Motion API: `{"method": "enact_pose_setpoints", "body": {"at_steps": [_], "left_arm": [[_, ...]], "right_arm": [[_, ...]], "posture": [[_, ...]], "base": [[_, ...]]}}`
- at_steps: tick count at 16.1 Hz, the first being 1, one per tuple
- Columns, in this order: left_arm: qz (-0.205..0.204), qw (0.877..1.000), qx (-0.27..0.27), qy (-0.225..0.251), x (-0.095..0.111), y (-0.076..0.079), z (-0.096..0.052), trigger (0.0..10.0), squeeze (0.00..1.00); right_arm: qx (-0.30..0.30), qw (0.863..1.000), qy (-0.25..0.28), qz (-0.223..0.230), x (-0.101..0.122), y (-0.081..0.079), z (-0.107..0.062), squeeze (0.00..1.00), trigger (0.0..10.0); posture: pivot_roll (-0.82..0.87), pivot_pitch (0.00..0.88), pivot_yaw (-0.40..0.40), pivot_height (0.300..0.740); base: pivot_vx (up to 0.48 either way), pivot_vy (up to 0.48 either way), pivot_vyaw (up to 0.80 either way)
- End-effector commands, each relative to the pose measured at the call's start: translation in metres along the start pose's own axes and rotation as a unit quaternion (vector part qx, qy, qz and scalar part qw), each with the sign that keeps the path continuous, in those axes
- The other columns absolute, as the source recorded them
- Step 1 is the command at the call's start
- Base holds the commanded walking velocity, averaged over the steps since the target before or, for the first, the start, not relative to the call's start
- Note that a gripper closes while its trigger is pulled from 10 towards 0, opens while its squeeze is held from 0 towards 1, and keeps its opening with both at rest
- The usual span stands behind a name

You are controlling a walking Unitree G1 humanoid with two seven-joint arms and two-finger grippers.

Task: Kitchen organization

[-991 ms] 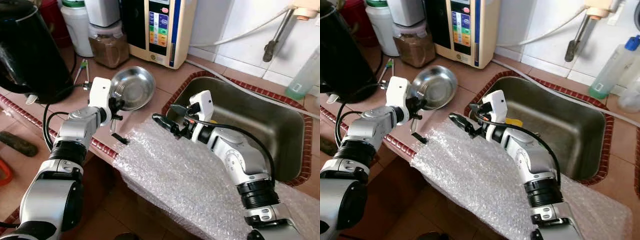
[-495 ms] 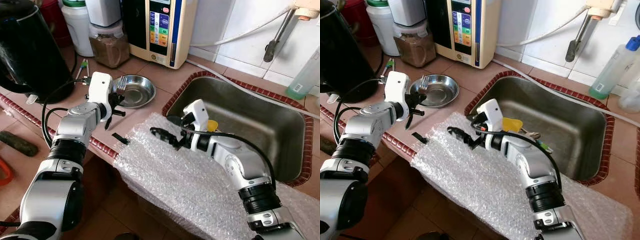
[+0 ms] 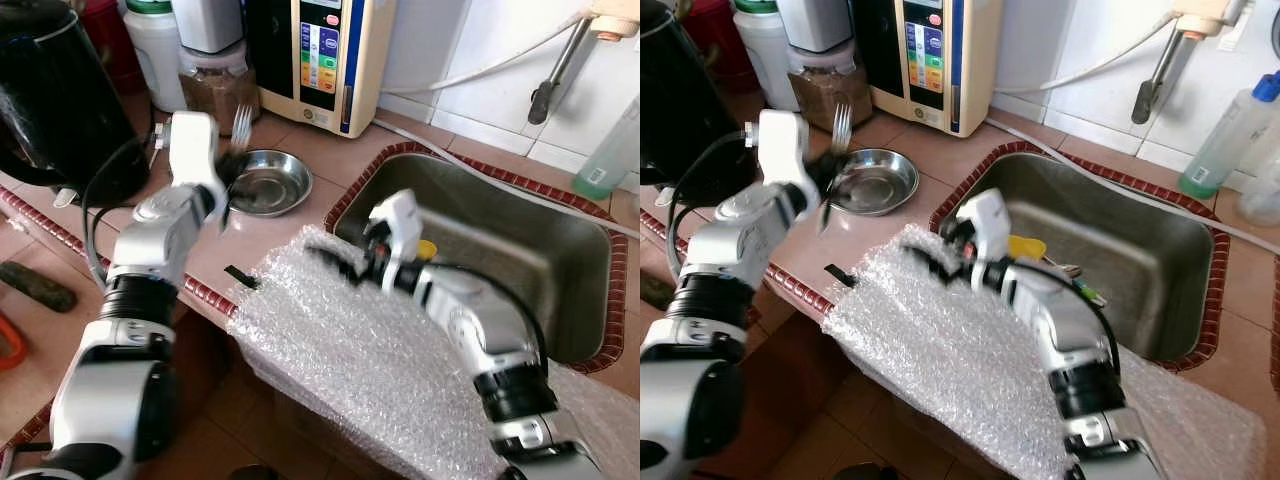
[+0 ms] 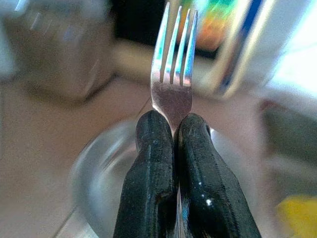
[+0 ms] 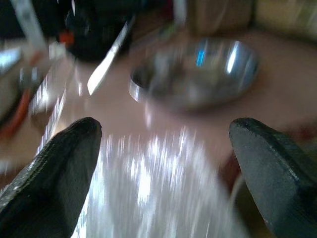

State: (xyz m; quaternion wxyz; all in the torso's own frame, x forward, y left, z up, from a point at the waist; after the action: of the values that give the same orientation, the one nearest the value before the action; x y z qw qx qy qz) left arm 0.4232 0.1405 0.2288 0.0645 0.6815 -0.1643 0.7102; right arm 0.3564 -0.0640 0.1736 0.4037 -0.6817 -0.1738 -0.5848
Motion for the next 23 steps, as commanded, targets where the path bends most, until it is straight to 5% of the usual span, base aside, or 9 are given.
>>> {"method": "enact_pose_setpoints", "body": {"at_steps": [1,5,9,11,21,22,23], "left_arm": [[0.003,0.999,-0.016,0.044,0.022,0.006,0.001,0.0,0.00],[-0.010,0.986,-0.098,0.136,0.043,0.050,-0.002,0.0,0.00],[-0.064,0.974,-0.119,0.181,0.046,0.067,-0.007,0.0,0.00],[-0.095,0.967,-0.143,0.187,0.045,0.077,-0.010,0.0,0.00],[-0.120,0.960,-0.176,0.181,0.037,0.102,-0.014,0.0,0.00],[-0.123,0.959,-0.181,0.183,0.039,0.105,-0.015,0.0,0.00],[-0.125,0.957,-0.188,0.184,0.039,0.108,-0.017,0.0,0.00]], "right_arm": [[0.008,0.999,0.030,-0.007,0.014,-0.004,0.002,0.00,10.0],[0.015,0.998,0.067,-0.009,0.027,-0.006,0.001,0.00,10.0],[0.013,0.997,0.079,-0.003,0.030,-0.004,-0.002,0.00,10.0],[0.014,0.997,0.079,-0.002,0.029,-0.004,-0.002,0.00,10.0],[0.015,0.997,0.074,0.000,0.025,-0.005,0.002,0.00,10.0],[0.016,0.997,0.070,0.004,0.023,-0.005,0.002,0.00,0.0],[0.015,0.998,0.064,0.007,0.019,-0.004,0.002,0.00,0.0]], "posture": [[0.05,0.051,0.011,0.740],[0.05,0.053,0.011,0.740],[0.04,0.058,0.013,0.740],[0.04,0.060,0.015,0.740],[0.04,0.059,0.017,0.740],[0.04,0.062,0.018,0.740],[0.03,0.062,0.018,0.740]], "base": [[0.000,0.000,0.00],[0.000,0.000,0.00],[0.000,0.000,0.00],[0.000,0.000,0.00],[0.000,0.000,0.00],[0.000,0.000,0.00],[0.000,0.000,0.00]]}}
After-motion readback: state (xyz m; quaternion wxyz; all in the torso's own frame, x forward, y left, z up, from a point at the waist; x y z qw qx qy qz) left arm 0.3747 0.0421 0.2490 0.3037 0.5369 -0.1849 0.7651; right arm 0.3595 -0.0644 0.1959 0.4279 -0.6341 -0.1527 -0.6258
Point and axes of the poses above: a point about 5 cm out from each wrist's last joint towards the gripper, its own z axis pointing out of the wrist towards the gripper, its own x axis along the axis of the wrist's last joint, y = z × x, the point moved 3 cm from there along z, pointing out of the wrist towards the gripper, and after that the axes turned 13 degrees about z, right-handed, at the moved point
